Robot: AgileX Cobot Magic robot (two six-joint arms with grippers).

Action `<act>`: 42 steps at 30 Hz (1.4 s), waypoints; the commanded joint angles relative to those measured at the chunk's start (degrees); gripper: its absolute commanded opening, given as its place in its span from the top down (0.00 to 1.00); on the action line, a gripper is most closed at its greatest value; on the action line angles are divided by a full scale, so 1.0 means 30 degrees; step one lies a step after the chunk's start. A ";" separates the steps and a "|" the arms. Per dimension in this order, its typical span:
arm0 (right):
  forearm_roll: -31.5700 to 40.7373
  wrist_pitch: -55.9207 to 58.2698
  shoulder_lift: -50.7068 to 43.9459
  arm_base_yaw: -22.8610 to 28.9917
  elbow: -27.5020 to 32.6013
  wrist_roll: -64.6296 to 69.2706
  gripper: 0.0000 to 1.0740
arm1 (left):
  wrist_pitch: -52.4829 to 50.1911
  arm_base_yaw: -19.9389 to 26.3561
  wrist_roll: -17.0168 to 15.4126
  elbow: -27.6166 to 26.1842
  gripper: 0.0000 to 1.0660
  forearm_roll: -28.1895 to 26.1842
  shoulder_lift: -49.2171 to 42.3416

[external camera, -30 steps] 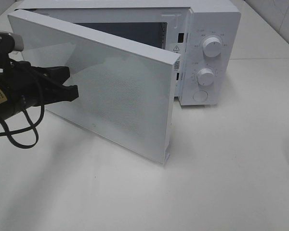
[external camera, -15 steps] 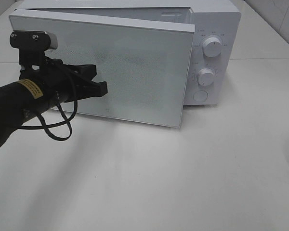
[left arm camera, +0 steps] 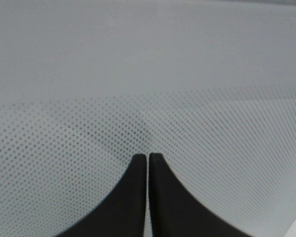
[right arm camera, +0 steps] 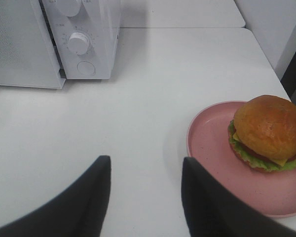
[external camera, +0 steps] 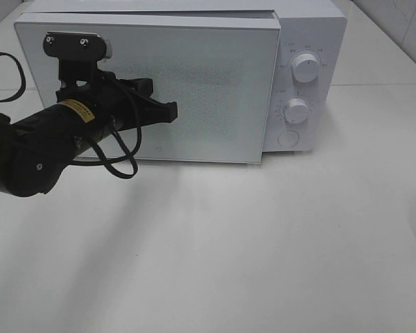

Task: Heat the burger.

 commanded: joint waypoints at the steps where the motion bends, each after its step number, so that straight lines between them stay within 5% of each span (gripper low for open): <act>1: 0.0057 -0.0134 -0.0592 -0.0057 0.0057 -0.0267 0.59 | 0.0134 -0.0115 0.0420 -0.0592 1.00 -0.0248 0.0172; 16: 0.0057 -0.0134 -0.0592 -0.0057 0.0057 -0.0267 0.59 | 0.0993 -0.0115 0.0535 -0.3400 1.00 -0.0840 0.1509; 27: 0.0057 -0.0134 -0.0592 -0.0057 0.0057 -0.0267 0.59 | 0.1108 -0.0115 0.2597 -0.4526 1.00 -0.2636 0.2044; 42: 0.0057 -0.0134 -0.0592 -0.0057 0.0057 -0.0267 0.59 | 0.3037 -0.0115 0.2540 -0.5539 1.00 -0.1490 0.1604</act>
